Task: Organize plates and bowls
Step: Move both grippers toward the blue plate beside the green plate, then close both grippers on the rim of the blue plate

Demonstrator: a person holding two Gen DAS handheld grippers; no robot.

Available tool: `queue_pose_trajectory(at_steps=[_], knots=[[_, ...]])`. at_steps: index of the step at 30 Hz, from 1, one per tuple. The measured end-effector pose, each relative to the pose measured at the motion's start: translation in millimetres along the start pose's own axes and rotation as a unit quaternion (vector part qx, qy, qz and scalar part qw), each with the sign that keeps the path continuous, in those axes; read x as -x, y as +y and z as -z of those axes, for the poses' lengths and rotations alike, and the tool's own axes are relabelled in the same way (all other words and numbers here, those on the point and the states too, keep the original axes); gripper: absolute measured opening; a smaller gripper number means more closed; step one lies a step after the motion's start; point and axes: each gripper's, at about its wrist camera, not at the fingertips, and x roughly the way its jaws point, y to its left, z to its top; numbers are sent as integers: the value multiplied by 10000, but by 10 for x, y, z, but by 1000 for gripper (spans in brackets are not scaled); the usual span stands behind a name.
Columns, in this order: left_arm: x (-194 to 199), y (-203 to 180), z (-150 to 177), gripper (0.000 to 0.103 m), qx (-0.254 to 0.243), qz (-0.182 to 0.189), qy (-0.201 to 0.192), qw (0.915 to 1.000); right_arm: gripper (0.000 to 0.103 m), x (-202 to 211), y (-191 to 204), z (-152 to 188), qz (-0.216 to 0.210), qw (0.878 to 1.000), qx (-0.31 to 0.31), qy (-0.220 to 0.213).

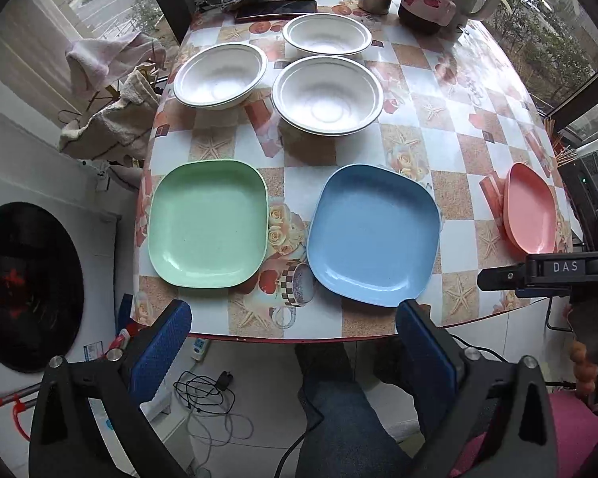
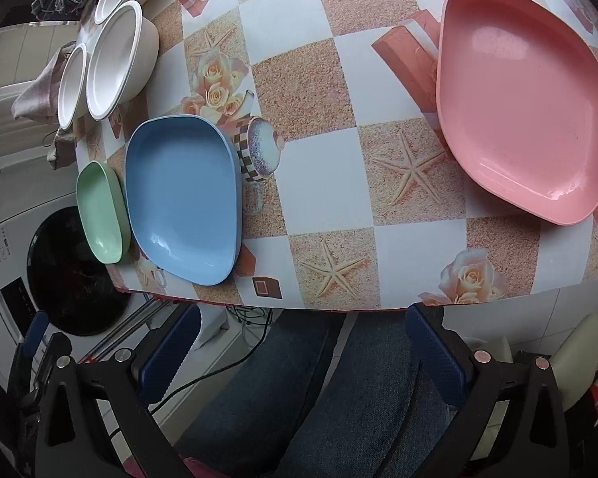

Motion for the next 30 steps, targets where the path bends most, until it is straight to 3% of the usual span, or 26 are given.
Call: queue_pose_trajectory(at_steps=[7, 10, 12, 18, 22, 26, 30], knots=[[-553, -82, -358, 103, -879, -314, 295, 9952, 103, -373, 337, -173, 852, 9945, 156, -589], [-746, -197, -471, 103, -1293, -487, 406, 9896, 103, -497, 409, -205, 1138, 9909, 328, -638], [-839, -266, -523, 103, -1388, -400, 432, 9886, 103, -529, 409, -182, 1319, 9879, 421, -695], [-1070, -442, -595, 103, -1534, -282, 486, 9866, 103, -392, 67, -129, 1673, 9823, 169, -832], [-1221, -485, -629, 103, -1427, -182, 595, 9878, 103, -247, -203, -134, 1583, 9835, -59, -874], [-1351, -489, -612, 103, -1220, -170, 673, 9901, 103, -103, -269, -236, 1256, 9881, 102, -885], [-1518, -450, -531, 103, -871, -36, 882, 9923, 103, -86, -119, -345, 1381, 9851, 507, -894]])
